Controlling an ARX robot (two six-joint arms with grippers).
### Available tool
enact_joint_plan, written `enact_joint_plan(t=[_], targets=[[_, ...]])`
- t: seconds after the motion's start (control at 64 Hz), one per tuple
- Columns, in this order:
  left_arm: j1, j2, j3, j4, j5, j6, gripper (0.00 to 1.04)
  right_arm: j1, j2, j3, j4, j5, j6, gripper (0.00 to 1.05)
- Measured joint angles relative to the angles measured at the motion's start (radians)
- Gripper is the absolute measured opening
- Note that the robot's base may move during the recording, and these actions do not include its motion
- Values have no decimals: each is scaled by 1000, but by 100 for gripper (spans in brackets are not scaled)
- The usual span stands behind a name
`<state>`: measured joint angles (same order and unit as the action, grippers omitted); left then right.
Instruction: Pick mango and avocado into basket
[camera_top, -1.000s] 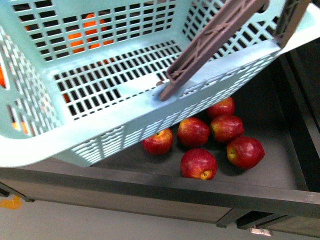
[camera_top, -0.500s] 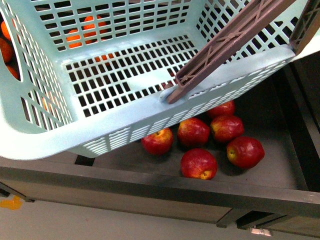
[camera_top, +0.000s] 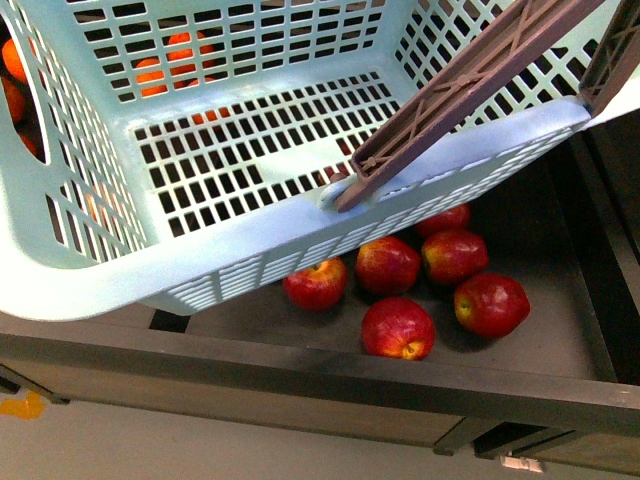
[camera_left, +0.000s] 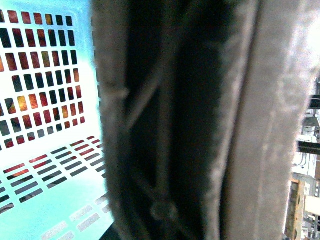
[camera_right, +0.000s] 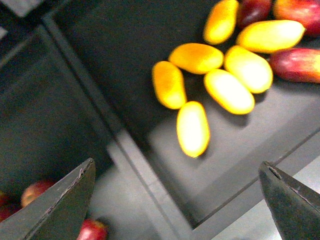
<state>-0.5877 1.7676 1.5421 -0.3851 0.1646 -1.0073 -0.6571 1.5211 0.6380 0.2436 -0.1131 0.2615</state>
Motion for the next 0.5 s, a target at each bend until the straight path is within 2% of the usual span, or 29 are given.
enact_joint_plan(t=[0.219, 0.5], targets=[[0, 0, 0, 0, 2, 0, 14, -1, 421, 206, 19, 49, -76, 96], [0, 0, 0, 0, 0, 0, 14, 11, 656, 362, 3, 42, -74, 96]])
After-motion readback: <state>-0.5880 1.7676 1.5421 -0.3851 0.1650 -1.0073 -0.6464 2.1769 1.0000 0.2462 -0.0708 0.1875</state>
